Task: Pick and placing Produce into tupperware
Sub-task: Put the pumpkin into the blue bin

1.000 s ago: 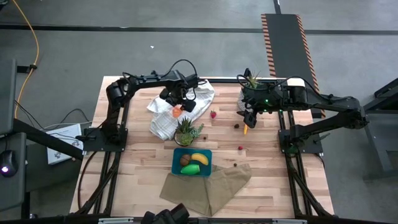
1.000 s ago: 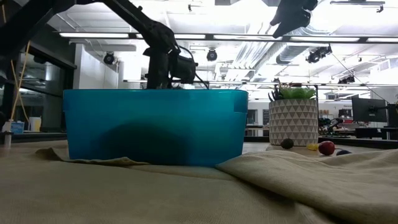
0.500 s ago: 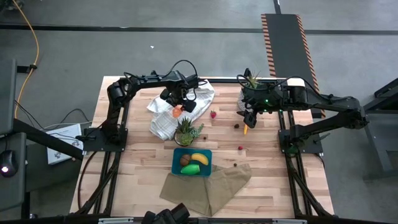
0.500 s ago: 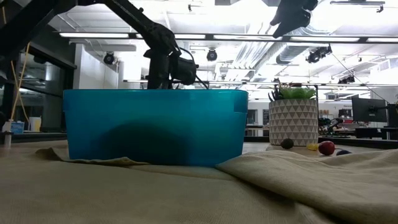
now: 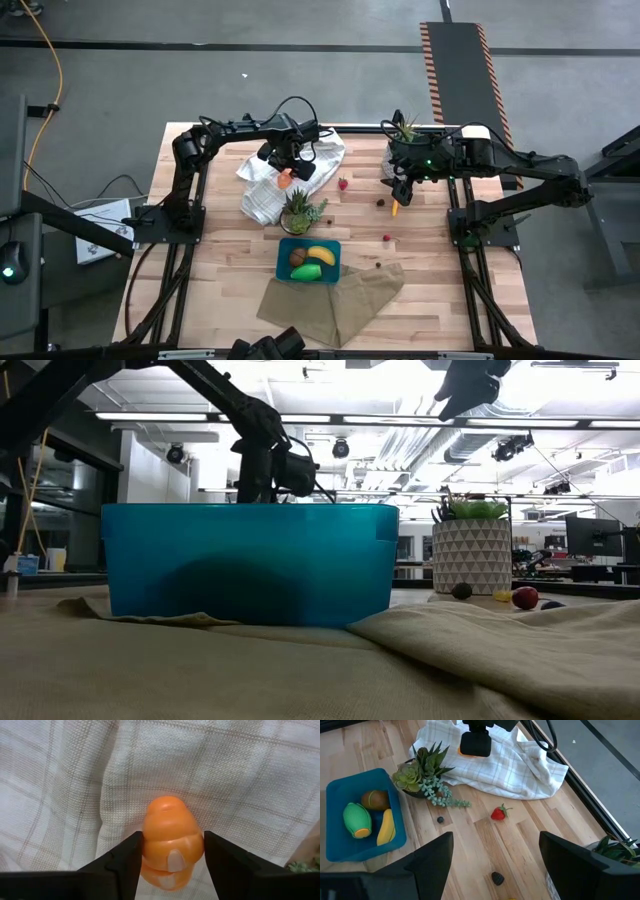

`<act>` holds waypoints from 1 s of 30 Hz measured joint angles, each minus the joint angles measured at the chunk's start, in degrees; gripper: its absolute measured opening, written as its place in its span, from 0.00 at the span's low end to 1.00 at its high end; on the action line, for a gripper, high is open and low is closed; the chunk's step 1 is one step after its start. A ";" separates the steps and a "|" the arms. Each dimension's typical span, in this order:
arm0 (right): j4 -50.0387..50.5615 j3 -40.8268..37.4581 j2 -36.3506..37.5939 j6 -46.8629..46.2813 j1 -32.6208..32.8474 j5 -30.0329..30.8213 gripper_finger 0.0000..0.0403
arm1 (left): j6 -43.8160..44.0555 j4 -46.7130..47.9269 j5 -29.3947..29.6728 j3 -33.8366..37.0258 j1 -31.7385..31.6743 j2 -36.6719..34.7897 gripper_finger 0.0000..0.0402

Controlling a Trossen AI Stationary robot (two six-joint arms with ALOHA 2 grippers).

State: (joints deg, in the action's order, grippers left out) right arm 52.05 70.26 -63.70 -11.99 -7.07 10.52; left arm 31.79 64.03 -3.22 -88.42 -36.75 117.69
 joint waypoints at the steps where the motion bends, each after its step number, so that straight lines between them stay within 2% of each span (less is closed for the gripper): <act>1: 0.00 0.00 0.00 0.00 0.00 0.00 0.71 | 0.00 -0.02 0.00 -0.01 0.00 0.00 0.48; 19: 0.00 -0.01 0.00 0.02 0.00 -0.01 0.71 | -2.95 3.36 -2.03 -0.26 0.01 -0.16 0.44; 23: 0.00 0.00 0.00 0.04 0.00 0.01 0.71 | -4.31 5.53 -1.64 -3.08 0.00 -0.31 0.43; 30: -0.01 -0.01 0.00 0.04 0.00 0.00 0.71 | -6.86 10.01 -0.17 -12.74 0.00 -0.33 0.44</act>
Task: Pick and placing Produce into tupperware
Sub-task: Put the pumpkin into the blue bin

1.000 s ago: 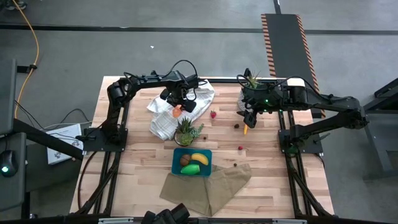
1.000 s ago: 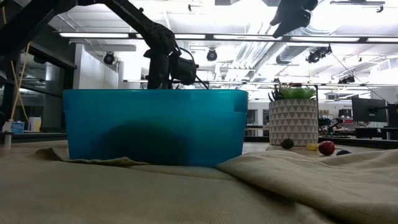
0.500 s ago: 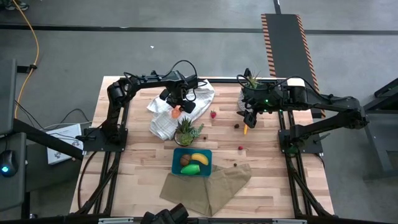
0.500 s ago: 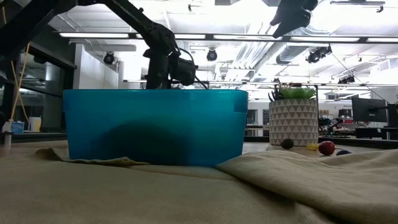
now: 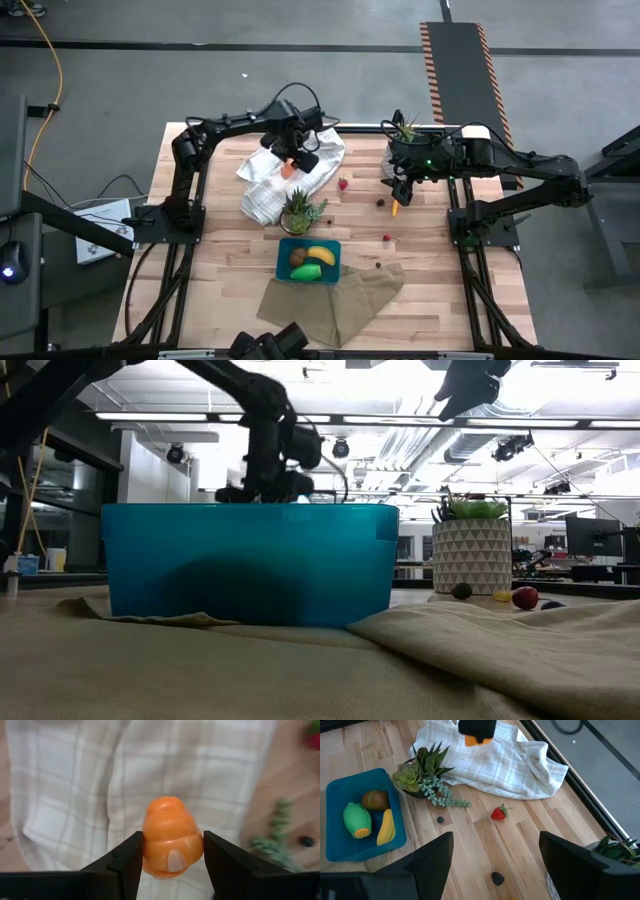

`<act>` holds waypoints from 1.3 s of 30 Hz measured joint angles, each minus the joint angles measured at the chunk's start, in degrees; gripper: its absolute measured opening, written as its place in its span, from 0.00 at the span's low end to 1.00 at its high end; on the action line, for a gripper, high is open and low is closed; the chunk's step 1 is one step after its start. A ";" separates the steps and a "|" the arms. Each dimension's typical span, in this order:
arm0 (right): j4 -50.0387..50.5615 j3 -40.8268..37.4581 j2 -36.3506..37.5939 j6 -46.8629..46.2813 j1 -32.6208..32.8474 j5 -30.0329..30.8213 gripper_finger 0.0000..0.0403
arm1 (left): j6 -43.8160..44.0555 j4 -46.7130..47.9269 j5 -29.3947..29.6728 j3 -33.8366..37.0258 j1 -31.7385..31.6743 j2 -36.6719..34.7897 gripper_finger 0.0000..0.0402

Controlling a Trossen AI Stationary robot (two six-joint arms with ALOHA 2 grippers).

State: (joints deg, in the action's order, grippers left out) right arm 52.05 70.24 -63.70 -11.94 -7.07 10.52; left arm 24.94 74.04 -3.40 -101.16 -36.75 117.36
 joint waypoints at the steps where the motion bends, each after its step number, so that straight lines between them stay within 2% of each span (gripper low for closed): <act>1: -0.02 0.00 0.00 0.01 0.00 0.00 0.71 | -0.30 0.71 0.00 -1.52 0.00 0.00 0.44; 17: 0.01 0.00 0.00 0.53 0.00 0.01 0.71 | -2.65 16.15 -0.86 -23.44 1.04 -0.07 0.44; 22: 0.01 0.00 0.00 0.65 0.00 -0.01 0.71 | -2.19 15.94 -6.51 -26.71 3.78 -0.93 0.45; 39: 2.65 0.00 0.02 0.48 0.00 -0.01 0.71 | 1.92 15.98 -9.51 -28.75 19.72 -0.83 0.45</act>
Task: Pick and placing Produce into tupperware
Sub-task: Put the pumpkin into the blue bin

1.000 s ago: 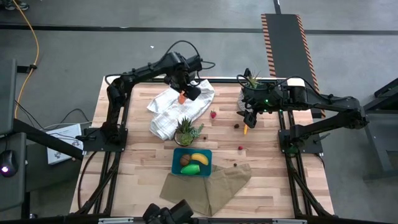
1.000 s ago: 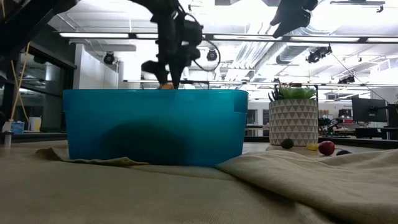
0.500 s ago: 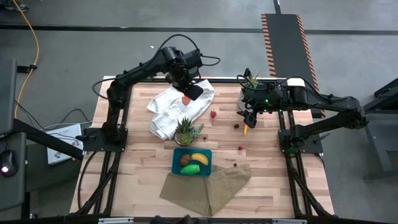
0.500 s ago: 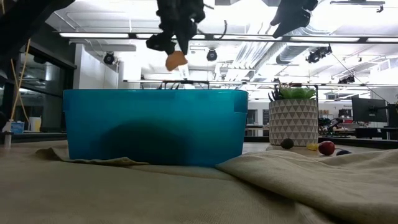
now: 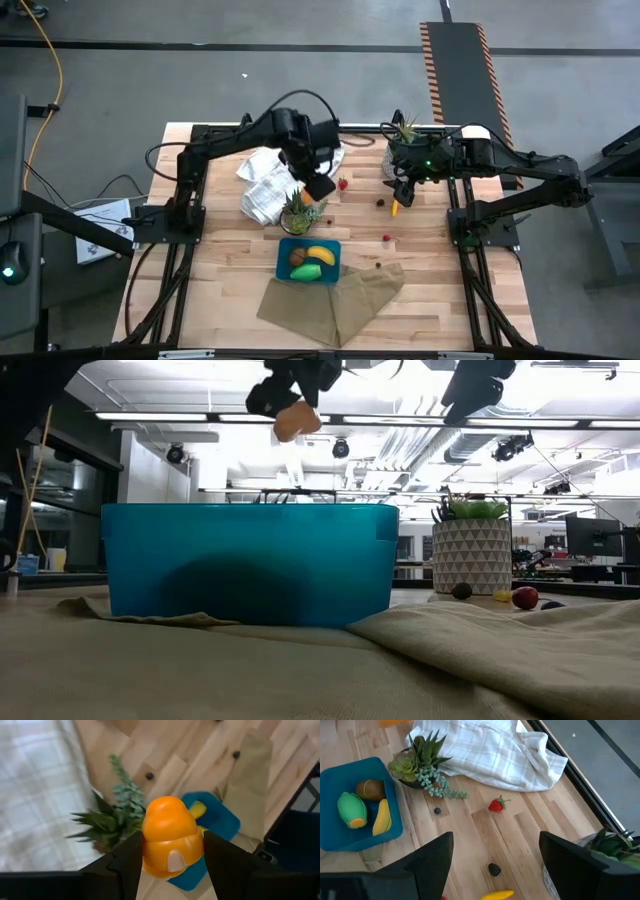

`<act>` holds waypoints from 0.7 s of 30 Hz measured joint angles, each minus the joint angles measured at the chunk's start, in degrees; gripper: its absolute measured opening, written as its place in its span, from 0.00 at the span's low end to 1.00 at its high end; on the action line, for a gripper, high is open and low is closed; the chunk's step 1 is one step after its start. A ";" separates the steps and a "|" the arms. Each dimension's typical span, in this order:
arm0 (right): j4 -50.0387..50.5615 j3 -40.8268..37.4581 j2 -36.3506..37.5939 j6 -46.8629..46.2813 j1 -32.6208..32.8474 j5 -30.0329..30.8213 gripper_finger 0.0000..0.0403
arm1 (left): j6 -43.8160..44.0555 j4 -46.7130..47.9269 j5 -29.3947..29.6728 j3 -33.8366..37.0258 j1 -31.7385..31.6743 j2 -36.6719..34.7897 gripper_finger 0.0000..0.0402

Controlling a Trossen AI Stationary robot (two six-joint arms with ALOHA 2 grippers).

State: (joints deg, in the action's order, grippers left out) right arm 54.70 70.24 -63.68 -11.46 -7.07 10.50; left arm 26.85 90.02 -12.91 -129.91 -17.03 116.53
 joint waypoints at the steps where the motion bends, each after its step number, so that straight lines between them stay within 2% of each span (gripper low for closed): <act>1: 0.46 0.00 0.00 0.00 -0.01 0.00 0.71 | 0.51 0.00 0.02 0.00 0.84 0.00 0.45; 10: 6.61 -0.02 0.00 -0.05 -0.01 -4.56 0.71 | 3.33 0.00 0.02 0.02 7.28 0.00 0.45; 15: 11.36 -0.02 0.27 -0.10 0.58 -4.73 0.71 | 3.99 0.02 0.60 0.21 10.75 0.00 0.44; 21: 11.12 -0.02 1.62 -2.63 2.81 -4.72 0.71 | 3.85 0.00 3.48 0.22 15.09 0.02 0.44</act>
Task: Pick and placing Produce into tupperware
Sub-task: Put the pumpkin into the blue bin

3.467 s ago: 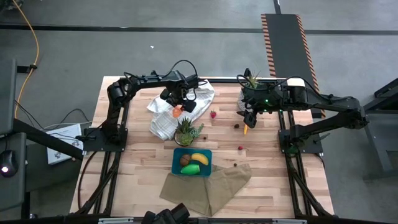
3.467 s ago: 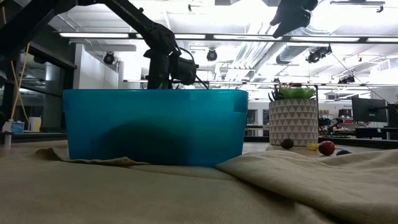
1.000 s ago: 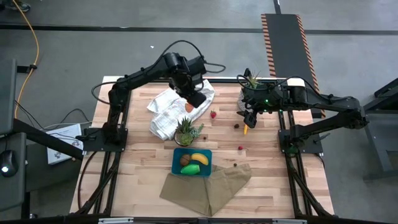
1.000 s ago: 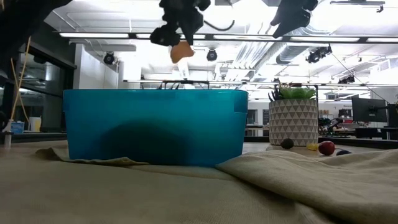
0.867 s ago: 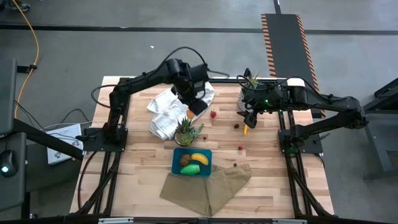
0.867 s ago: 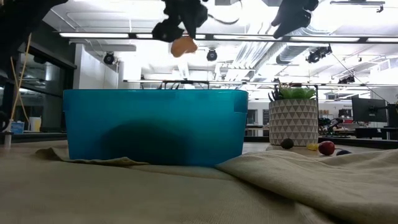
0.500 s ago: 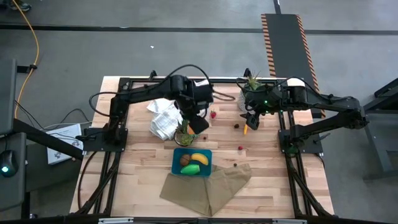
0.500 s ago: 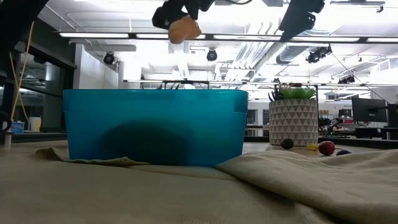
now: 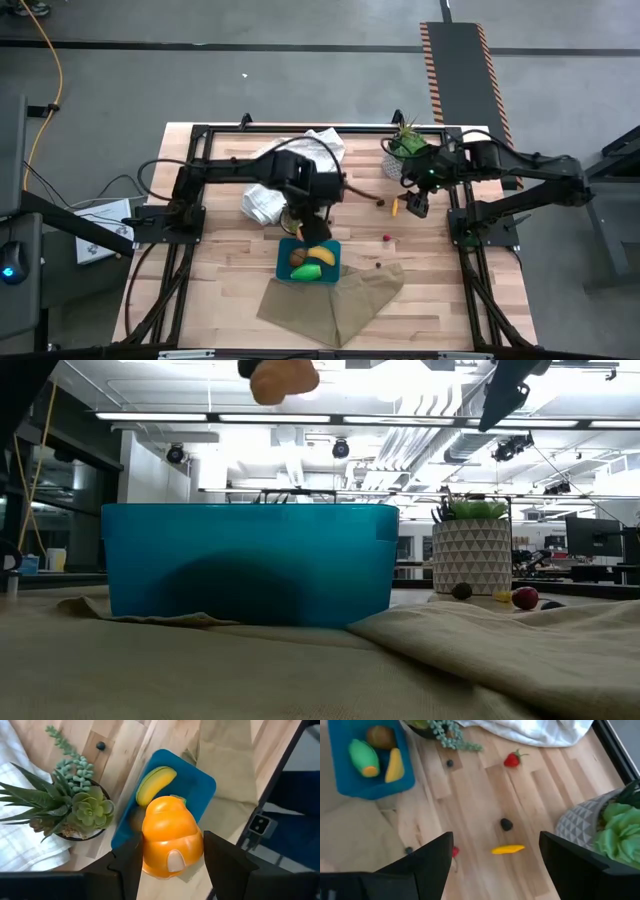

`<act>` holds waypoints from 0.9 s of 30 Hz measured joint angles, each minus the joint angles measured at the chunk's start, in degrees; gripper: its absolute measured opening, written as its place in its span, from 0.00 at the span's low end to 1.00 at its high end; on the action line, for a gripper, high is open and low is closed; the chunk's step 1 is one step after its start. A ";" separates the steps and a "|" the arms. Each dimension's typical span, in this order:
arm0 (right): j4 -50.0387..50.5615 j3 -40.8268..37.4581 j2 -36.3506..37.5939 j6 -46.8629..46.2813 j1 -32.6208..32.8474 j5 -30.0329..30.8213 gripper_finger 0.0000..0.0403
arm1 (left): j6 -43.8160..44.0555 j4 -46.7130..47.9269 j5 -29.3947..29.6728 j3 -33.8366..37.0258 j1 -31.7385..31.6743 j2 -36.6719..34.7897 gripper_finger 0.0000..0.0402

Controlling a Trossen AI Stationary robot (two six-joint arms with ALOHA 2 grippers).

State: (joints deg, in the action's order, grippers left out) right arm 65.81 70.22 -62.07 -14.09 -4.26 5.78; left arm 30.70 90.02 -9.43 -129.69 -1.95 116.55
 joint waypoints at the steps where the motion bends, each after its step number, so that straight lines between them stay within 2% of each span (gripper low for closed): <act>1: -0.26 0.00 0.18 -0.65 0.33 0.00 0.71 | -0.02 0.00 0.72 0.00 0.77 0.00 0.44; 16: -3.96 0.00 0.22 -13.63 6.37 2.29 0.71 | -1.75 0.00 10.86 0.02 8.20 0.00 0.44; 27: -4.12 0.00 0.20 -24.95 13.49 8.99 0.71 | -3.45 -0.02 14.89 0.02 9.61 0.00 0.44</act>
State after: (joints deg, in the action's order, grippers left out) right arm 61.69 70.22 -61.87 -39.04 9.24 14.77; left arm 27.25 90.00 5.46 -129.67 7.66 116.55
